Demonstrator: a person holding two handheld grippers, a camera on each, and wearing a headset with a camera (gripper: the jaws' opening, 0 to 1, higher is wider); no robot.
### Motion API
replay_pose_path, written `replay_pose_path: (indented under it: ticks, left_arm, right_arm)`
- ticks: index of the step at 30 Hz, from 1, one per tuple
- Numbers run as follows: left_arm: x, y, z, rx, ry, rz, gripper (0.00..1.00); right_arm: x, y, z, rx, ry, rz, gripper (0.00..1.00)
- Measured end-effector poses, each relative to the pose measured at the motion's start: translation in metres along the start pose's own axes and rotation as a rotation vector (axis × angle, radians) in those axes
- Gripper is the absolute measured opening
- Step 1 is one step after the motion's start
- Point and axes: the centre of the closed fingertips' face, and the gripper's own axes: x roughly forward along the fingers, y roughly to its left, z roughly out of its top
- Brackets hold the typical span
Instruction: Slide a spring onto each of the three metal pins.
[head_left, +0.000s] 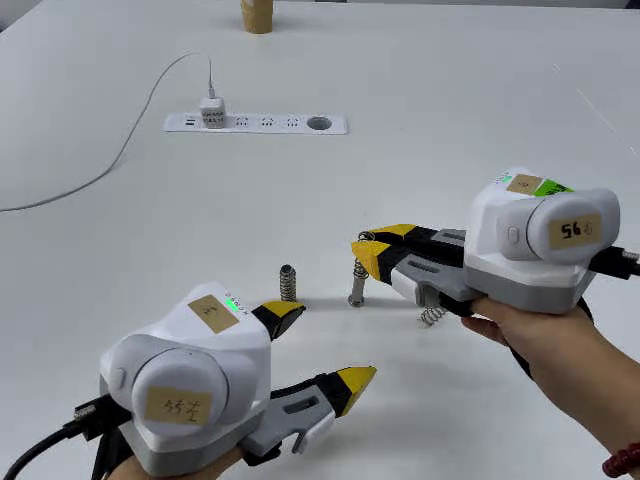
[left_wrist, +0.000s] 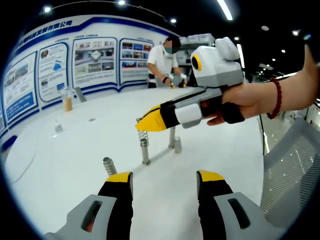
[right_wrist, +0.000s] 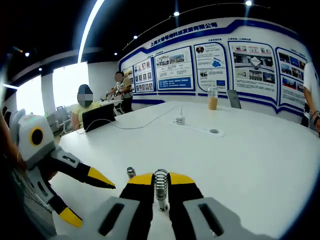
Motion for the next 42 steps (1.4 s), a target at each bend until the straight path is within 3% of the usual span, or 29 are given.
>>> replay_pose_path:
  ticks: [42]
  left_arm:
    - [-0.001, 0.003, -0.002, 0.007, 0.008, 0.008, 0.51]
  right_arm:
    - [0.008, 0.002, -0.045, -0.008, 0.131, -0.015, 0.11]
